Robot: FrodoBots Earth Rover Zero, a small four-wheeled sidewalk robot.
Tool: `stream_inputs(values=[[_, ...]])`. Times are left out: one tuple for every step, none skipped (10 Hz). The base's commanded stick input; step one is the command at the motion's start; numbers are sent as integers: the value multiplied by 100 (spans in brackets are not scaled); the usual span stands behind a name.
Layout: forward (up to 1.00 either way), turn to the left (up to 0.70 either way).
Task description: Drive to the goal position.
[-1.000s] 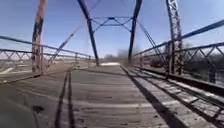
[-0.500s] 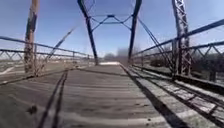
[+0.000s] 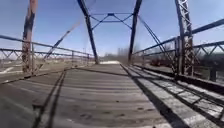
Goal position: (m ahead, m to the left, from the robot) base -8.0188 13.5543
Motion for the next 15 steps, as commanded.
stream_inputs(values=[[0, -100], [0, -100], [0, -100], [0, -100], [0, -100], [0, -100], [0, -100], [0, -100], [0, -100], [0, -100], [0, -100], [0, -100], [0, -100], [0, -100], [0, -100]])
